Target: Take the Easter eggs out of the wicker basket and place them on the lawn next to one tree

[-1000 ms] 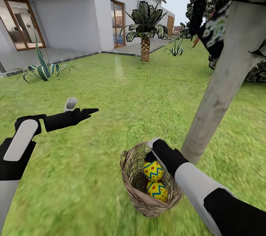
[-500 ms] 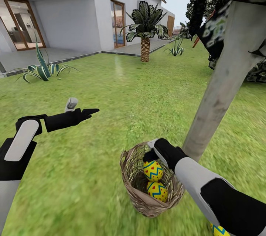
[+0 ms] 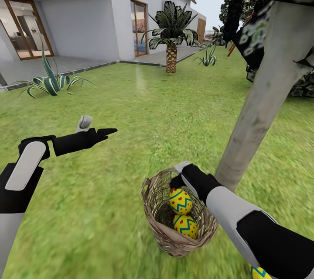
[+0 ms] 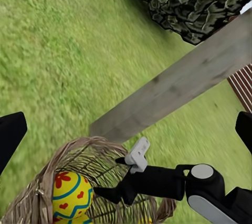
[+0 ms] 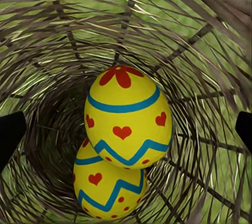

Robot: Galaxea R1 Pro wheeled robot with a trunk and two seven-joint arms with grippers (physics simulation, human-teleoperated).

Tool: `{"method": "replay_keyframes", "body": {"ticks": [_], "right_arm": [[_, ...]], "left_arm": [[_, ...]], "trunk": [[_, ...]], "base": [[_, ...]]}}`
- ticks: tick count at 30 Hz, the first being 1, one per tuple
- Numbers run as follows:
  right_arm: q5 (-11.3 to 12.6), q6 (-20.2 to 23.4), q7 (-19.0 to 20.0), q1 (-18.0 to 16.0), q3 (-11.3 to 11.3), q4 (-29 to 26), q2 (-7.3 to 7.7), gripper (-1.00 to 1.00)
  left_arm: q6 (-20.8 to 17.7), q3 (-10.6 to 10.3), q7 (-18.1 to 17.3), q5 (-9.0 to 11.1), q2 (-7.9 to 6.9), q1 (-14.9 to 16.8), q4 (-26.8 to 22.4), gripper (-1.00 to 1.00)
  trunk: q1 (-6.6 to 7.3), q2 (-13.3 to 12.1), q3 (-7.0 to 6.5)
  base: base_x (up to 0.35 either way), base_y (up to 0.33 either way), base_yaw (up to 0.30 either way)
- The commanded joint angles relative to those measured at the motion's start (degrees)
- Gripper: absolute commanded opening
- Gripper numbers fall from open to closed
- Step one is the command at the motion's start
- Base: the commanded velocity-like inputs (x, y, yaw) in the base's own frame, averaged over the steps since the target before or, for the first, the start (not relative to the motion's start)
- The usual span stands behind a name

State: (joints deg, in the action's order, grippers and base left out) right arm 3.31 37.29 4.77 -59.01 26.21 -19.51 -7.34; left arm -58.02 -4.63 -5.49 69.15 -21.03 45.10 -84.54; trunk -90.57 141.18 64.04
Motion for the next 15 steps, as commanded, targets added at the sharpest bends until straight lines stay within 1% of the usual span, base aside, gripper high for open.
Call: {"method": "replay_keyframes", "body": {"ticks": [1, 5, 11, 15], "right_arm": [[0.38, 0.27, -0.17, -0.05, 0.46, -0.01, 0.05, 1.00], [0.52, 0.32, -1.79, -0.05, 0.49, 0.17, 0.03, 1.00], [0.42, 0.41, -2.37, -0.05, 0.69, 2.03, -0.21, 1.00], [0.30, 0.39, -2.40, -0.05, 0.76, 2.33, -0.22, 1.00]], "left_arm": [[-0.08, 0.00, -0.58, -0.56, -0.03, 0.05, 0.02, 1.00], [-0.13, -0.02, -0.58, -0.55, 0.02, 0.05, 0.02, 1.00], [-0.15, -0.03, -0.58, -0.55, 0.11, 0.04, 0.01, 1.00], [-0.14, -0.28, -0.58, -0.52, 0.18, 0.05, 0.01, 1.00]], "trunk": [[-0.21, 0.42, 0.23], [-1.09, 2.03, 0.95], [-1.26, 2.14, 2.27], [-1.36, 2.19, 3.16]], "base": [[0.000, 0.000, 0.000], [0.000, 0.000, 0.000], [0.000, 0.000, 0.000], [0.000, 0.000, 0.000]]}}
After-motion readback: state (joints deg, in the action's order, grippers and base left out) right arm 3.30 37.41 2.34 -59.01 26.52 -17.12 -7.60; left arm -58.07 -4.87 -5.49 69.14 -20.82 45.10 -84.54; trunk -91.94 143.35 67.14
